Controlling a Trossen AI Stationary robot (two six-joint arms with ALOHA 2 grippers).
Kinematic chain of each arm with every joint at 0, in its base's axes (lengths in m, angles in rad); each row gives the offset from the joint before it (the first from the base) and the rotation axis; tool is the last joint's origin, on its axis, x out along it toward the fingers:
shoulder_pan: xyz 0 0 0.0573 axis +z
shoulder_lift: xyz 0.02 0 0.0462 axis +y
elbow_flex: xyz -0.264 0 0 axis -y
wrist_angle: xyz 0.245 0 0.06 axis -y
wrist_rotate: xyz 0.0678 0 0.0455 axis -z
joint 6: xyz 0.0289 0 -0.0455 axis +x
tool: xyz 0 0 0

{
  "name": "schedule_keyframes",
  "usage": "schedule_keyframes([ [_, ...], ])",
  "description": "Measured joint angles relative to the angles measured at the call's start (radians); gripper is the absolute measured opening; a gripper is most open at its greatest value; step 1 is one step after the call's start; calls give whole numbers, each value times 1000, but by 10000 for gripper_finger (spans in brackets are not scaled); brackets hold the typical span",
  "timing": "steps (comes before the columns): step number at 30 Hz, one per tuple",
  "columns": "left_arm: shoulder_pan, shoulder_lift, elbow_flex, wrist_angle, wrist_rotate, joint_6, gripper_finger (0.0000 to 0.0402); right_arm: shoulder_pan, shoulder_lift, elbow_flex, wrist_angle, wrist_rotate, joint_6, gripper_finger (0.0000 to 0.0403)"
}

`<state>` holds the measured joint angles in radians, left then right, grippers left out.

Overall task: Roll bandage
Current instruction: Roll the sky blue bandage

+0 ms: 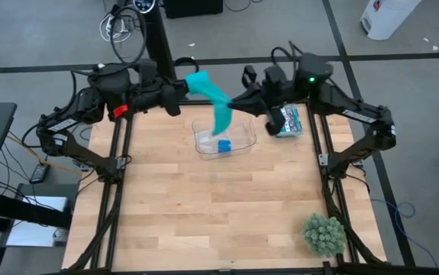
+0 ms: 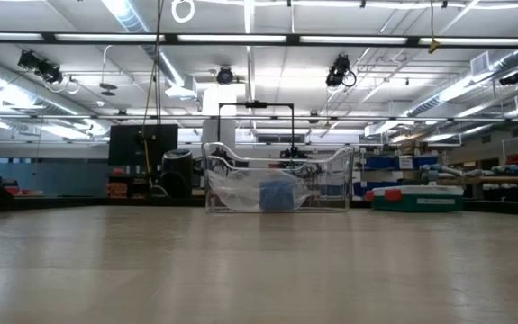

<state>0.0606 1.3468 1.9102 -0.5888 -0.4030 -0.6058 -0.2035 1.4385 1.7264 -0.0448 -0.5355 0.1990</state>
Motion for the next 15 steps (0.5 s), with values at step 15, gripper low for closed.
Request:
schedule_keyframes([
  [15,2,3,-1,42,-3,2,22,13,13,0,-25,-18,16,0],
])
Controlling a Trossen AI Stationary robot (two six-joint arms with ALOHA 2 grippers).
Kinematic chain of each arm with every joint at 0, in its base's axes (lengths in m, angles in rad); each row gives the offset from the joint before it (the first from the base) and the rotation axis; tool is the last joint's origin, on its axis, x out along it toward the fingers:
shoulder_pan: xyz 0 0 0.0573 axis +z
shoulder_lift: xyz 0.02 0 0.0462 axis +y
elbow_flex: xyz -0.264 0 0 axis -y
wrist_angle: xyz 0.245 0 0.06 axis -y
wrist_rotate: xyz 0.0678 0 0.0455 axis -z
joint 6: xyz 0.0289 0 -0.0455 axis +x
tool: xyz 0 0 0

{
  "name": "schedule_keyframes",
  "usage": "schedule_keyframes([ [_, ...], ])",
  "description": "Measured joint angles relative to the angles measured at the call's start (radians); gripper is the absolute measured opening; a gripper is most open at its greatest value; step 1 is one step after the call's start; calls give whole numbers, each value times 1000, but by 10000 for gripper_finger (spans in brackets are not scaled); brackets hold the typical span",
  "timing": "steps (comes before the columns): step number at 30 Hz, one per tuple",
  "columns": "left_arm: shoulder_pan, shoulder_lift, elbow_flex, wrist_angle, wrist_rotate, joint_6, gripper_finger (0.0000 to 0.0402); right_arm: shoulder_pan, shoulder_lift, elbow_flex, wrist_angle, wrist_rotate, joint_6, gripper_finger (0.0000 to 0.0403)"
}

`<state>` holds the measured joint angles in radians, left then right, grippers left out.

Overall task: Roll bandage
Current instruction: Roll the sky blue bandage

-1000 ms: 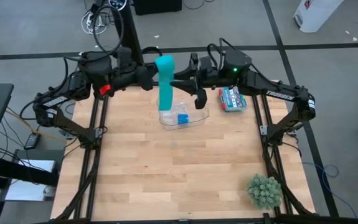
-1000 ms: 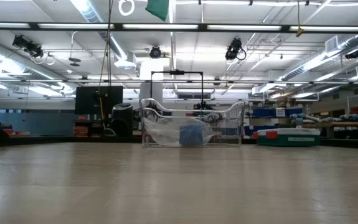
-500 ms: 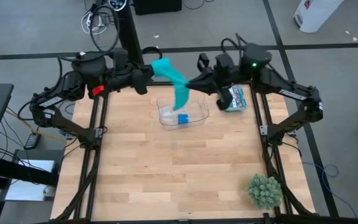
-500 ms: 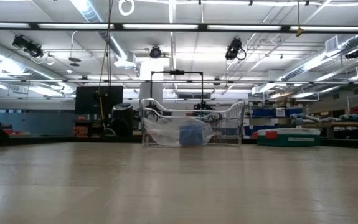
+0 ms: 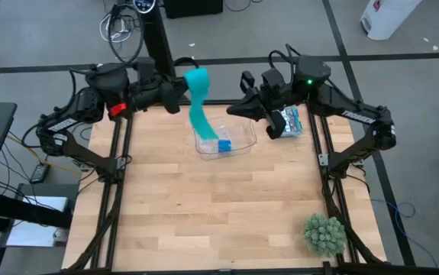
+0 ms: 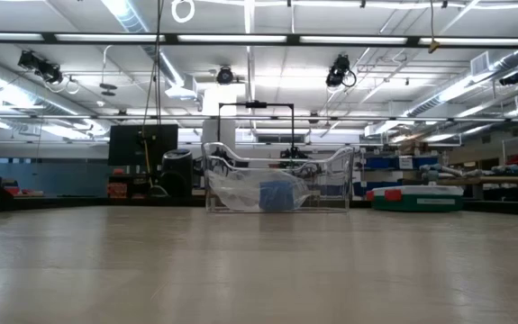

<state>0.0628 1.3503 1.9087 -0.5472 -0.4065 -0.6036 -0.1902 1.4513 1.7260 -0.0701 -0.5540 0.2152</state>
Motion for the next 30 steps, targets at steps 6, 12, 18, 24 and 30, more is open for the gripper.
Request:
schedule_keyframes([
  [6,0,-2,0,-10,10,1,24,-2,3,0,10,88,-54,14],
  [12,0,-2,0,-6,40,-5,23,-27,3,0,31,144,-68,52],
  [18,-4,1,0,-12,102,-65,23,-31,3,0,35,195,-104,88],
  [24,-6,40,1,-49,248,-221,23,-23,13,0,-41,168,-123,104],
  [30,-20,62,0,-54,283,-265,23,0,-25,0,-152,199,-256,132],
])
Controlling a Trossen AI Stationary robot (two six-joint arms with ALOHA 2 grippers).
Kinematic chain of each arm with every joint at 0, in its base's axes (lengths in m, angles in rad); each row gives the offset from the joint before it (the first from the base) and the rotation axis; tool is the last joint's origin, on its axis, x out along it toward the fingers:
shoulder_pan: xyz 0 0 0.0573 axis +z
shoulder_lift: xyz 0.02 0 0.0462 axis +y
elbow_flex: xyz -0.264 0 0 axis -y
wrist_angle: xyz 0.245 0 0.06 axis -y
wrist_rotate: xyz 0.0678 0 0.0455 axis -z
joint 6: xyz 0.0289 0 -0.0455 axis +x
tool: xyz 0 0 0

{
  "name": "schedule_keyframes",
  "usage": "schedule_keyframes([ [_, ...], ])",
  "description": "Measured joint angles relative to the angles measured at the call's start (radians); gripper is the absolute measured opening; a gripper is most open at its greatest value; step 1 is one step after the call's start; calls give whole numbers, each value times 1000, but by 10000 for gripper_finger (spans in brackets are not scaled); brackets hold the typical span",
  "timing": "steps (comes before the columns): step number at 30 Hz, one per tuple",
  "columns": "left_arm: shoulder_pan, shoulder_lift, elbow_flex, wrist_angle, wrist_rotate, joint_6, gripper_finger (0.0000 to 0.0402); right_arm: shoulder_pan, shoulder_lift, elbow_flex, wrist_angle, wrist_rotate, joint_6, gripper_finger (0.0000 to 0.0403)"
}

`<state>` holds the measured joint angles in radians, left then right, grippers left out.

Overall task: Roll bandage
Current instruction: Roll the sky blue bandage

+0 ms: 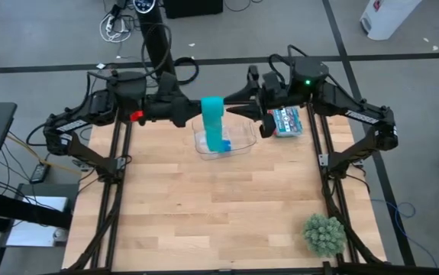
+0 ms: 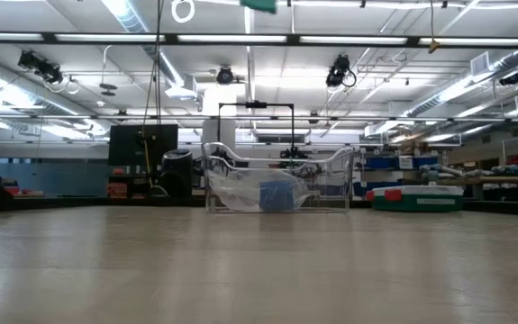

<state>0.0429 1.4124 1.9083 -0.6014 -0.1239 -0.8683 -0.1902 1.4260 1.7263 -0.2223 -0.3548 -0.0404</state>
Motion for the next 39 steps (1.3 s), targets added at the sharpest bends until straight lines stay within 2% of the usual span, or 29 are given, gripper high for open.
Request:
schedule_keyframes([
  [4,1,8,0,-3,-1,-25,23,15,-15,0,-23,93,-70,162],
  [12,1,23,1,3,-1,-44,24,45,-21,0,-29,155,-136,219],
  [16,1,36,2,7,11,-50,24,52,-14,0,-22,159,-151,229],
  [20,1,51,2,6,18,-50,24,53,-2,0,-25,175,-193,224],
  [26,0,51,2,4,22,-44,24,60,13,0,-2,154,-227,181],
  [30,1,50,2,3,22,-22,26,59,21,0,4,124,-226,111],
  [35,0,50,1,0,29,27,49,58,25,0,7,77,-225,14],
  [39,0,50,1,-1,27,51,74,58,25,0,8,73,-201,13],
])
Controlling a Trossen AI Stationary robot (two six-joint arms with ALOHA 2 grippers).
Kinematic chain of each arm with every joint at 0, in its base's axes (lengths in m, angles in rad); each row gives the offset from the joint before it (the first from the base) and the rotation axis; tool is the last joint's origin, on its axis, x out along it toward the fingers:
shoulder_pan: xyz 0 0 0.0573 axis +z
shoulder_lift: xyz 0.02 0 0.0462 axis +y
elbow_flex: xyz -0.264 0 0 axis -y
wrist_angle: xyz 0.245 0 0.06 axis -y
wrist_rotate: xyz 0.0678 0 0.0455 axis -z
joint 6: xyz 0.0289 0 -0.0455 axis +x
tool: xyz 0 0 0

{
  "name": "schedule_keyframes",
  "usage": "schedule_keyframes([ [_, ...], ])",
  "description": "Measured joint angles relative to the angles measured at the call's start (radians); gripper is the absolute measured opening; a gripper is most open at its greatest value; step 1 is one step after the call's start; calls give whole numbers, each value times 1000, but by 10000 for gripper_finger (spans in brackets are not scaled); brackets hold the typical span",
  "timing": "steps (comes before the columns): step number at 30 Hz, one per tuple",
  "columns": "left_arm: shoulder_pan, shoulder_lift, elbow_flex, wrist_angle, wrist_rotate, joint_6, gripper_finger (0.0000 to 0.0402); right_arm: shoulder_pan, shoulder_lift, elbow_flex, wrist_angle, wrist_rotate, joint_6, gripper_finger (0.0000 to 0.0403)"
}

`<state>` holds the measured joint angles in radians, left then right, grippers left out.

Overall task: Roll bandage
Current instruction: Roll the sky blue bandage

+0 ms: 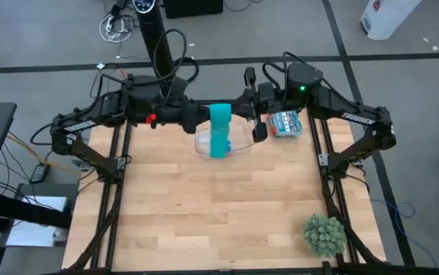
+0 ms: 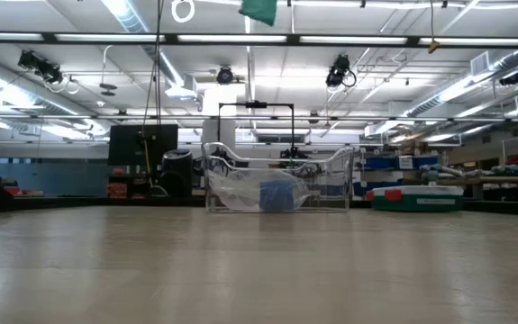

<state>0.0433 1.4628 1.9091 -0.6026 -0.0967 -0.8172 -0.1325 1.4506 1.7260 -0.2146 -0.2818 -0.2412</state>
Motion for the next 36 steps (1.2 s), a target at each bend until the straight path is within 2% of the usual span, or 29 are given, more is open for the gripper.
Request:
schedule_keyframes([
  [7,56,-41,-3,8,85,28,122,-9,-34,0,-10,-4,43,3],
  [10,69,-76,1,34,85,32,132,-7,-62,1,-9,-18,47,1],
  [14,70,-96,1,71,114,53,133,-8,-81,0,-57,-14,47,1],
  [18,39,-88,0,97,117,54,132,-8,-96,1,-70,33,48,1],
  [26,-8,0,-3,97,109,54,132,-15,-85,0,-13,74,50,0],
  [36,-25,17,0,107,92,77,132,-15,-86,0,-1,80,40,0],
])
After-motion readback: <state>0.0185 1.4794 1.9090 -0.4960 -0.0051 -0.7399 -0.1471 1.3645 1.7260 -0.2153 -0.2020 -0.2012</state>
